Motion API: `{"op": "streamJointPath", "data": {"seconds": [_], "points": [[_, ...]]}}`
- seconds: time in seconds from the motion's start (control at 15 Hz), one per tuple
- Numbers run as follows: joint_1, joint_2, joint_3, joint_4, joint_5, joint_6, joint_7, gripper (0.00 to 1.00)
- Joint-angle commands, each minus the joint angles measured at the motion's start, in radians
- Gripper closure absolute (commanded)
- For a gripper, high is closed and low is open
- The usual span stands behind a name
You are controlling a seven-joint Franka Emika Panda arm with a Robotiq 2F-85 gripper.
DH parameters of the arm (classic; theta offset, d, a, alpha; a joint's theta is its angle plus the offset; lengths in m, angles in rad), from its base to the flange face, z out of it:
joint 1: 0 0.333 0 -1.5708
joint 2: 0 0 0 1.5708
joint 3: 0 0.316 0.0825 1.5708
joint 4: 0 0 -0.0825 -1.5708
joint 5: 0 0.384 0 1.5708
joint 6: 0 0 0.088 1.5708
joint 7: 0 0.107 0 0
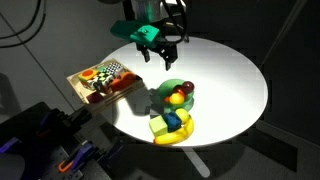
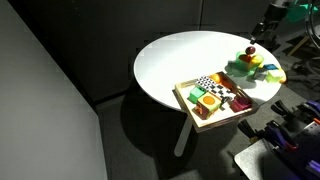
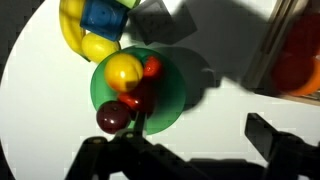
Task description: Remove the brown fruit from the green bowl
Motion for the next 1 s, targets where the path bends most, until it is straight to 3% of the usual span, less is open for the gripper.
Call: {"op": "streamJointPath", "data": {"seconds": [0.0, 0.93], "points": [[-0.03, 0.082, 0.011, 0.061, 0.02, 0.045, -0.023, 0.0], [-0.11, 0.265, 0.025, 0.196, -0.026, 0.13, 0.005, 0.0]]}}
